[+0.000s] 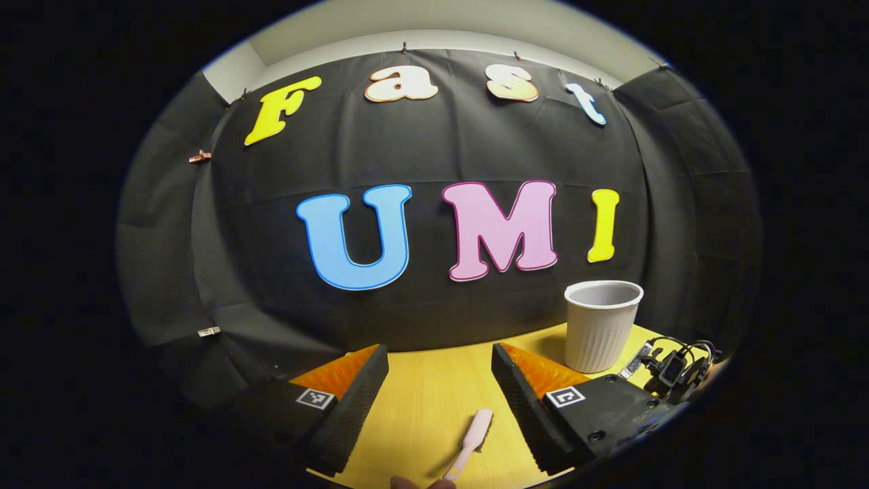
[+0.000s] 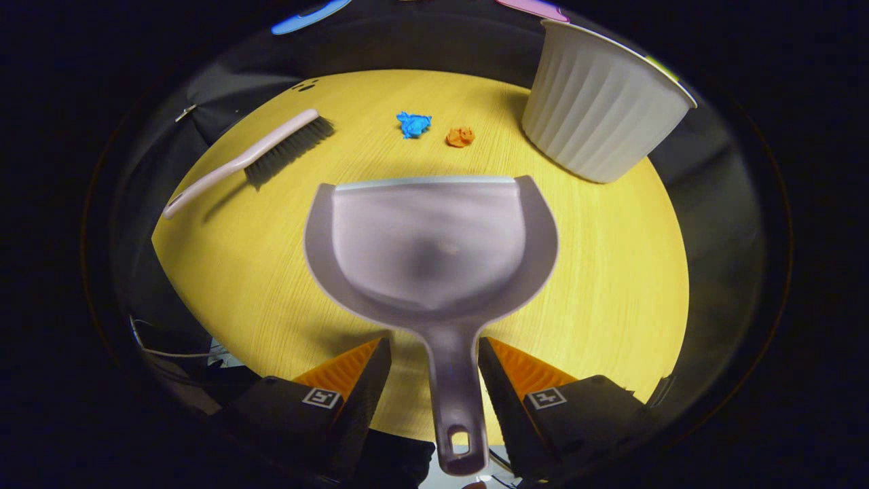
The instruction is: Pick up the small broom and dustpan from the desktop, sweep the trash into the dustpan with the broom, and then empty the trash into the garbage bin.
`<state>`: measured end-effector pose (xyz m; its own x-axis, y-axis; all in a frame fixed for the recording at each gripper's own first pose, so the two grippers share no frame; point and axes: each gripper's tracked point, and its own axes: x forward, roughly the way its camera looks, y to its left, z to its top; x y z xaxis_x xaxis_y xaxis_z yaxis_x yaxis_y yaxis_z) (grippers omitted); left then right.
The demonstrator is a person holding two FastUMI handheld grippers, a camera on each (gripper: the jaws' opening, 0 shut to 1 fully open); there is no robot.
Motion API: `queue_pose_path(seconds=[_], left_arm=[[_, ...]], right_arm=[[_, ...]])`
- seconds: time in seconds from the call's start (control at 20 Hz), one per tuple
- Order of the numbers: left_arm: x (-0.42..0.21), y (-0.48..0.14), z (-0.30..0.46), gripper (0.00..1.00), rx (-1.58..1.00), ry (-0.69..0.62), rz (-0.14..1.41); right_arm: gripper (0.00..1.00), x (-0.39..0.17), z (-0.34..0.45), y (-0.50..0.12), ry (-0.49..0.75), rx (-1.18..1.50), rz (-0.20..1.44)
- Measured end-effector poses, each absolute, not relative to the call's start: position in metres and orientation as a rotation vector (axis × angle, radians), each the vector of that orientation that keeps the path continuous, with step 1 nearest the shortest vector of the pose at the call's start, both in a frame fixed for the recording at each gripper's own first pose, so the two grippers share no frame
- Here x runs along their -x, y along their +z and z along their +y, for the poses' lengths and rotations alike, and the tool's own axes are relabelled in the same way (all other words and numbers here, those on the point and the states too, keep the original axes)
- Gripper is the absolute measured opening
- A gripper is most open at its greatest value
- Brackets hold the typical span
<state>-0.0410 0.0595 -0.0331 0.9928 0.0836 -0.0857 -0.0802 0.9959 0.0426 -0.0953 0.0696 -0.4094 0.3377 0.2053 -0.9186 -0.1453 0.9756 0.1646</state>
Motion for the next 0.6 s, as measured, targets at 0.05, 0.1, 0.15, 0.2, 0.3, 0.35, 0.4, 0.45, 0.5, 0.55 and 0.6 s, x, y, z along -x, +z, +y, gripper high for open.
queue_pose_path(seconds=[0.05,0.1,0.15,0.2,0.3,0.35,0.4,0.45,0.5,0.55,0.6], left_arm=[[0.041,-0.034,0.062,0.97,-0.042,0.095,0.092],[0.040,-0.034,0.064,0.97,-0.047,0.107,0.097],[0.041,-0.036,0.065,0.97,-0.051,0.117,0.103],[0.040,-0.037,0.067,0.97,-0.054,0.126,0.110],[0.038,-0.040,0.069,0.97,-0.057,0.144,0.125],[0.036,-0.043,0.069,0.97,-0.055,0.151,0.134],[0.034,-0.046,0.068,0.97,-0.052,0.155,0.143],[0.031,-0.051,0.066,0.97,-0.052,0.157,0.153],[0.027,-0.055,0.066,0.97,-0.053,0.154,0.162],[0.023,-0.062,0.064,0.97,-0.053,0.147,0.179],[0.019,-0.070,0.064,0.97,-0.049,0.143,0.199]], right_arm=[[0.83,0.092,0.071,-0.414,0.228,-0.062,1.216],[0.76,0.090,0.071,-0.418,0.231,-0.056,1.225],[0.72,0.090,0.073,-0.418,0.250,-0.066,1.231],[0.70,0.086,0.076,-0.418,0.257,-0.078,1.227],[0.66,0.084,0.075,-0.423,0.240,-0.097,1.251],[0.65,0.083,0.075,-0.421,0.244,-0.093,1.262],[0.65,0.083,0.075,-0.422,0.255,-0.081,1.274],[0.65,0.080,0.077,-0.422,0.259,-0.082,1.265],[0.53,0.077,0.077,-0.418,0.260,-0.084,1.253],[0.40,0.075,0.077,-0.422,0.259,-0.086,1.247],[0.39,0.074,0.078,-0.421,0.252,-0.097,1.237]])
